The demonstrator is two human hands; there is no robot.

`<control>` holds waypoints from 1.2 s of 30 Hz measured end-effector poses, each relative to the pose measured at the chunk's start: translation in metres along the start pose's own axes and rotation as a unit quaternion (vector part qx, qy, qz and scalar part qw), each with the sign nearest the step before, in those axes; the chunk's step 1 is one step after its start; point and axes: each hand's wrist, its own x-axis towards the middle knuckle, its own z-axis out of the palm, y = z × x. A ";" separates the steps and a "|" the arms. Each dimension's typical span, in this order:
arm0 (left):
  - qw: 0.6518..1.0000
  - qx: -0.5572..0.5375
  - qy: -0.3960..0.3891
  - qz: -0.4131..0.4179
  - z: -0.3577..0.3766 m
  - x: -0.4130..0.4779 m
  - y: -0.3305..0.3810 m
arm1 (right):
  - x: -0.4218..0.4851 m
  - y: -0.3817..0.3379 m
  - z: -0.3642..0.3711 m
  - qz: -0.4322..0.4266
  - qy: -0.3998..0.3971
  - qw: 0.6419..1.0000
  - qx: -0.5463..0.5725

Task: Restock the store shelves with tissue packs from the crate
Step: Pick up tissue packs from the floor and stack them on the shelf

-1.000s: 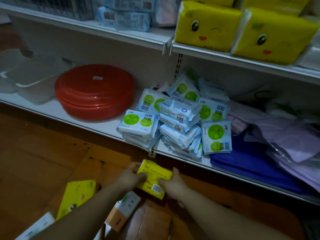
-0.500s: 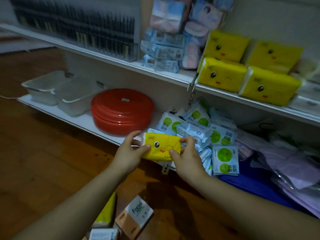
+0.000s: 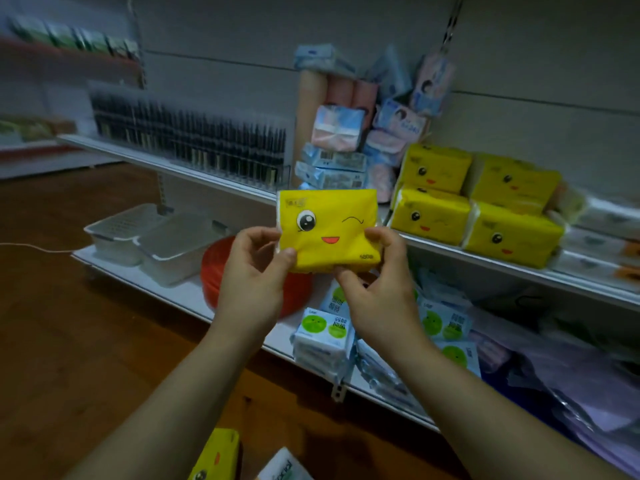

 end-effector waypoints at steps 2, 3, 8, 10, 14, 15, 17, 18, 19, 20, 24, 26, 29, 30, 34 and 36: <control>1.000 -0.008 0.005 0.018 0.007 -0.001 0.007 | 0.000 -0.002 -0.004 -0.022 0.014 1.000 0.005; 1.000 -0.008 0.009 0.025 0.011 -0.001 0.011 | 0.001 -0.003 -0.007 -0.030 0.020 0.999 0.005; 0.999 -0.013 0.004 0.041 0.035 -0.009 0.022 | 0.007 -0.005 -0.030 -0.081 0.053 0.994 -0.044; 0.999 -0.023 -0.005 0.031 0.054 -0.007 0.028 | 0.014 -0.005 -0.044 -0.111 0.081 0.988 -0.068; 0.996 0.007 -0.085 0.022 0.108 0.008 0.033 | 0.034 0.001 -0.081 -0.100 0.167 0.977 -0.082; 0.994 0.034 -0.103 0.032 0.123 0.012 0.034 | 0.040 0.003 -0.093 -0.099 0.195 0.972 -0.084; 0.981 0.126 -0.125 0.078 0.154 0.021 0.033 | 0.050 0.008 -0.121 -0.073 0.239 0.965 -0.086; 0.972 0.165 -0.132 0.099 0.168 0.026 0.031 | 0.054 0.011 -0.134 -0.045 0.256 0.961 -0.091; 0.964 0.198 -0.139 0.113 0.180 0.030 0.028 | 0.057 0.015 -0.144 -0.018 0.271 0.958 -0.095; 0.956 0.226 -0.146 0.120 0.194 0.034 0.025 | 0.060 0.021 -0.155 0.004 0.284 0.953 -0.103; 0.952 0.247 -0.150 0.096 0.227 0.050 0.012 | 0.061 0.041 -0.174 0.079 0.266 0.951 -0.139; 0.956 0.238 -0.143 0.099 0.236 0.055 0.010 | 0.061 0.046 -0.179 0.095 0.242 0.958 -0.124; 0.954 0.245 -0.125 0.117 0.231 0.058 0.010 | 0.062 0.043 -0.179 0.065 0.213 0.966 -0.135; 0.954 0.247 -0.116 0.124 0.227 0.059 0.009 | 0.063 0.040 -0.177 0.057 0.200 0.968 -0.142; 0.963 0.238 -0.066 0.103 0.212 0.074 0.010 | 0.072 0.030 -0.159 0.043 0.124 0.981 -0.143; 0.966 0.237 -0.052 0.086 0.206 0.079 0.010 | 0.079 0.028 -0.149 0.042 0.087 0.979 -0.182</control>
